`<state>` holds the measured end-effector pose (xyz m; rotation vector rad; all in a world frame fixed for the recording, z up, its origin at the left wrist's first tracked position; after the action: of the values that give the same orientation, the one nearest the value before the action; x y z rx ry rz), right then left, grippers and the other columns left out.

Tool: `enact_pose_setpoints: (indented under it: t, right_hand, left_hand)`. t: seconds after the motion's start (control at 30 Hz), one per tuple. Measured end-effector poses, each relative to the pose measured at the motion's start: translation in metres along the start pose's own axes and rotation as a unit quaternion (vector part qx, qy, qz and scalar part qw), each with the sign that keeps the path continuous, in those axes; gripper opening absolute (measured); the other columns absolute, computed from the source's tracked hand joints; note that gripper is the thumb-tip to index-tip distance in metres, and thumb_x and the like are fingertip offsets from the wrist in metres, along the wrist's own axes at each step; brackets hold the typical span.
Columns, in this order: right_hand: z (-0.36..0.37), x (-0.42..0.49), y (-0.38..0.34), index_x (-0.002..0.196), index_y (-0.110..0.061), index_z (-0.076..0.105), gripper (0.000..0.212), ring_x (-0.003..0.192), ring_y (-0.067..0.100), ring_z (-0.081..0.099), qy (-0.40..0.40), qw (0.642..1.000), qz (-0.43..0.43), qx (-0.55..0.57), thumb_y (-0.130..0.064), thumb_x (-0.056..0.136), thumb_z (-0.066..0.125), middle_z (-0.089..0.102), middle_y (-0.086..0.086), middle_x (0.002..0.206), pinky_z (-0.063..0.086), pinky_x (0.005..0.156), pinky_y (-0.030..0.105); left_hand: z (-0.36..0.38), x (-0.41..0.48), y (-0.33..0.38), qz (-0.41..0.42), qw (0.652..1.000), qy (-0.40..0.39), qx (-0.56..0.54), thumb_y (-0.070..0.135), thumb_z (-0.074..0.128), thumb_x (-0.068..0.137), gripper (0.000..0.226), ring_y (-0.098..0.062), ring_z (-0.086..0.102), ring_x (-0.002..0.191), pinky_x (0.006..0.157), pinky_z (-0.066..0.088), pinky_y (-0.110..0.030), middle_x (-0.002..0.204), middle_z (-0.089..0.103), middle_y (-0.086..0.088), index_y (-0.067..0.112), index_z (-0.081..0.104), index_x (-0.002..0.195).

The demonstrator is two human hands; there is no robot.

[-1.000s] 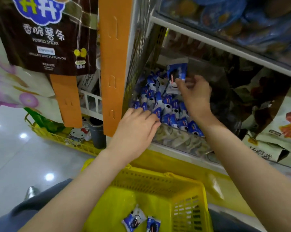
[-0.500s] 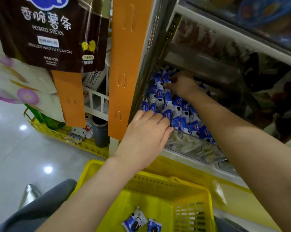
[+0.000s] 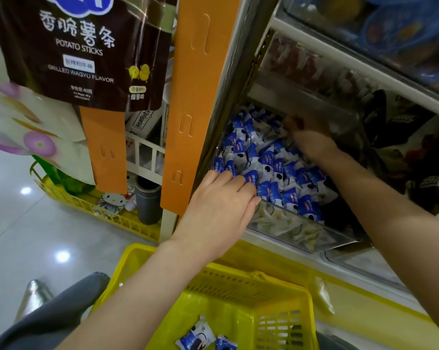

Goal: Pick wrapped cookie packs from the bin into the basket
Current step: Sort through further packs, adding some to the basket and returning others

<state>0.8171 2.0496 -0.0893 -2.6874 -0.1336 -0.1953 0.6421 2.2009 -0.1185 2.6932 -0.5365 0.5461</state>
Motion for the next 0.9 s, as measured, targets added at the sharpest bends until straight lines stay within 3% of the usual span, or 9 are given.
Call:
enact_pose_setpoints:
  t: [0.1, 0.2, 0.33, 0.47, 0.53, 0.6, 0.7, 0.8, 0.9]
  right_hand:
    - [0.007, -0.002, 0.015, 0.104, -0.008, 0.059, 0.025, 0.066, 0.014, 0.050, -0.054, 0.997, 0.025, -0.046, -0.025, 0.098, 0.041, 0.055, 0.006, 0.085, 0.040, 0.061, 0.023]
    - [0.022, -0.005, 0.017, 0.104, -0.008, 0.059, 0.029, 0.071, 0.021, 0.056, -0.139, 0.986, 0.038, -0.077, -0.033, 0.096, 0.046, 0.055, 0.011, 0.086, 0.047, 0.063, 0.030]
    - [0.030, -0.002, 0.019, 0.106, -0.006, 0.057, 0.032, 0.067, 0.020, 0.054, -0.172, 0.977, 0.095, -0.082, -0.035, 0.093, 0.052, 0.060, 0.012, 0.086, 0.044, 0.054, 0.028]
    - [0.031, 0.003, 0.021, 0.117, 0.000, 0.054, 0.041, 0.087, 0.027, 0.055, -0.179, 0.970, 0.130, -0.099, -0.028, 0.088, 0.060, 0.060, 0.019, 0.112, 0.044, 0.064, 0.029]
    - [0.031, 0.004, 0.021, 0.118, -0.002, 0.055, 0.039, 0.091, 0.027, 0.056, -0.173, 0.973, 0.132, -0.079, -0.025, 0.087, 0.061, 0.059, 0.019, 0.114, 0.048, 0.075, 0.032]
    - [0.027, 0.004, 0.018, 0.116, -0.005, 0.056, 0.034, 0.091, 0.026, 0.057, -0.141, 0.981, 0.110, -0.073, -0.024, 0.087, 0.061, 0.059, 0.017, 0.112, 0.048, 0.084, 0.035]
    - [0.012, -0.004, 0.011, 0.111, -0.012, 0.055, 0.026, 0.083, 0.020, 0.054, -0.034, 0.997, 0.055, -0.048, -0.025, 0.089, 0.059, 0.060, 0.013, 0.105, 0.048, 0.081, 0.037]
    - [-0.006, -0.028, -0.005, 0.116, -0.014, 0.053, 0.029, 0.090, 0.016, 0.056, 0.061, 0.997, -0.039, -0.025, -0.024, 0.089, 0.058, 0.060, 0.009, 0.109, 0.045, 0.076, 0.029]
    - [-0.021, -0.068, -0.028, 0.115, -0.016, 0.055, 0.031, 0.084, 0.005, 0.056, 0.117, 0.988, -0.103, 0.012, -0.026, 0.087, 0.061, 0.061, 0.000, 0.104, 0.046, 0.072, 0.023]
  left_hand:
    - [0.000, -0.001, 0.000, 0.001, 1.000, 0.009, 0.003, 0.030, 0.026, 0.094, 0.040, -0.018, 0.056, 0.078, 0.078, 0.042, -0.035, 0.082, 0.064, 0.003, 0.018, 0.064, 0.090]
    - [0.000, 0.001, 0.000, 0.004, 1.000, 0.015, 0.004, 0.030, 0.027, 0.094, 0.039, -0.018, 0.056, 0.077, 0.076, 0.042, -0.035, 0.082, 0.064, 0.002, 0.018, 0.064, 0.089]
    - [0.000, 0.000, 0.000, 0.009, 1.000, 0.028, 0.005, 0.030, 0.030, 0.093, 0.037, -0.019, 0.056, 0.076, 0.075, 0.044, -0.035, 0.081, 0.064, 0.002, 0.017, 0.064, 0.088]
    - [-0.001, 0.000, 0.001, 0.011, 0.999, 0.035, 0.004, 0.029, 0.030, 0.092, 0.038, -0.019, 0.057, 0.075, 0.074, 0.044, -0.034, 0.080, 0.065, 0.001, 0.017, 0.065, 0.087]
    - [-0.001, 0.001, 0.000, 0.010, 0.999, 0.032, -0.004, 0.029, 0.030, 0.092, 0.038, -0.019, 0.056, 0.076, 0.075, 0.043, -0.035, 0.080, 0.065, 0.001, 0.017, 0.066, 0.088]
    - [0.000, 0.000, 0.000, 0.009, 0.999, 0.030, -0.011, 0.029, 0.031, 0.092, 0.037, -0.019, 0.056, 0.076, 0.075, 0.042, -0.034, 0.080, 0.065, 0.001, 0.017, 0.065, 0.089]
    - [0.000, 0.000, -0.001, 0.014, 1.000, 0.028, -0.004, 0.028, 0.032, 0.092, 0.035, -0.019, 0.056, 0.075, 0.074, 0.043, -0.033, 0.079, 0.065, 0.001, 0.017, 0.065, 0.087]
    - [0.001, 0.000, -0.001, 0.016, 1.000, 0.018, -0.004, 0.029, 0.032, 0.093, 0.035, -0.019, 0.055, 0.078, 0.078, 0.038, -0.034, 0.082, 0.064, 0.001, 0.017, 0.065, 0.089]
    - [0.003, -0.002, -0.001, 0.008, 0.999, 0.003, -0.038, 0.029, 0.027, 0.095, 0.037, -0.019, 0.053, 0.088, 0.084, 0.027, -0.029, 0.091, 0.063, 0.001, 0.017, 0.062, 0.097]
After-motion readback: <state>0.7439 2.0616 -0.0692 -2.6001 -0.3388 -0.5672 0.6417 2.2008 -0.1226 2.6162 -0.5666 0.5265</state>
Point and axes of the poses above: each hand's wrist, its own x-axis towards the middle knuckle, its own z-axis out of the palm, y = z × x, the point moved 6 cm from there along x, towards the middle knuckle
